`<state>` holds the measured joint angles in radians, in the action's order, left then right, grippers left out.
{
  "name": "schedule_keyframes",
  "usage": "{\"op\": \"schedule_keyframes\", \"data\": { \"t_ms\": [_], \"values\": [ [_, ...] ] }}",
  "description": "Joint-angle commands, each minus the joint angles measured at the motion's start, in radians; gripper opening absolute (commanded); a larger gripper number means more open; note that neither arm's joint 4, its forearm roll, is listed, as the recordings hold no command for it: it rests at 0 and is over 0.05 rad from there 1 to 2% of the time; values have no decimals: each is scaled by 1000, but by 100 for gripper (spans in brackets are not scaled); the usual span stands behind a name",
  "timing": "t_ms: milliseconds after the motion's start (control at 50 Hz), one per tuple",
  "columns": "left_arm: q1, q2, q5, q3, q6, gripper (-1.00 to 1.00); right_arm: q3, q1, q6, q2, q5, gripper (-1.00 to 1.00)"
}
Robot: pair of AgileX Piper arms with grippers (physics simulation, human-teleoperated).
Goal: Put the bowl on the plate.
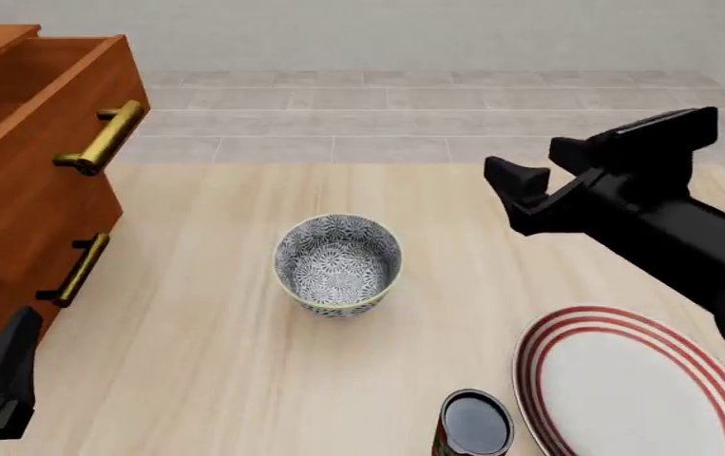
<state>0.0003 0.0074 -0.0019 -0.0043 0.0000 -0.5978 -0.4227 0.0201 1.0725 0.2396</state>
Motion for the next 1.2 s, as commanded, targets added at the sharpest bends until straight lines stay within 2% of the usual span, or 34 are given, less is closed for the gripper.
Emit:
{"op": "schedule_keyframes", "data": {
  "t_ms": [20, 40, 140, 180, 200, 300, 440, 520, 540, 560, 620, 720, 840, 880, 900, 920, 1000, 1100, 1200],
  "values": [
    [0, 0, 0, 0, 0, 100, -108, -85, -28, 157, -49, 100],
    [0, 0, 0, 0, 0, 100, -122, -91, -48, 165, -57, 100],
    [0, 0, 0, 0, 0, 100, -156, -106, -32, 196, -76, 100],
    [0, 0, 0, 0, 0, 100, -177, -130, -53, 229, -92, 100],
    [0, 0, 0, 0, 0, 100, -182, -139, -41, 241, -92, 100],
    [0, 0, 0, 0, 0, 100, -210, -173, -57, 295, -111, 100],
    [0, 0, 0, 0, 0, 100, -260, -175, -66, 361, -139, 100],
    [0, 0, 0, 0, 0, 100, -287, -192, -111, 409, -174, 100],
    [0, 0, 0, 0, 0, 100, -287, -189, -97, 407, -170, 100],
    [0, 0, 0, 0, 0, 100, -291, -193, -112, 413, -176, 100],
    [0, 0, 0, 0, 0, 100, -300, -183, -104, 429, -183, 100],
    [0, 0, 0, 0, 0, 100, -341, -163, -128, 466, -224, 100],
    [0, 0, 0, 0, 0, 100, -402, -132, -107, 521, -280, 100],
    [0, 0, 0, 0, 0, 100, -415, -136, -121, 534, -291, 100],
    [0, 0, 0, 0, 0, 100, -425, -129, -118, 543, -297, 100],
    [0, 0, 0, 0, 0, 100, -438, -122, -90, 555, -302, 100],
    [0, 0, 0, 0, 0, 100, -473, -132, -139, 607, -330, 100],
    [0, 0, 0, 0, 0, 100, -513, -120, -129, 660, -357, 100],
    [0, 0, 0, 0, 0, 100, -537, -124, -158, 702, -372, 100]
  ]
}}
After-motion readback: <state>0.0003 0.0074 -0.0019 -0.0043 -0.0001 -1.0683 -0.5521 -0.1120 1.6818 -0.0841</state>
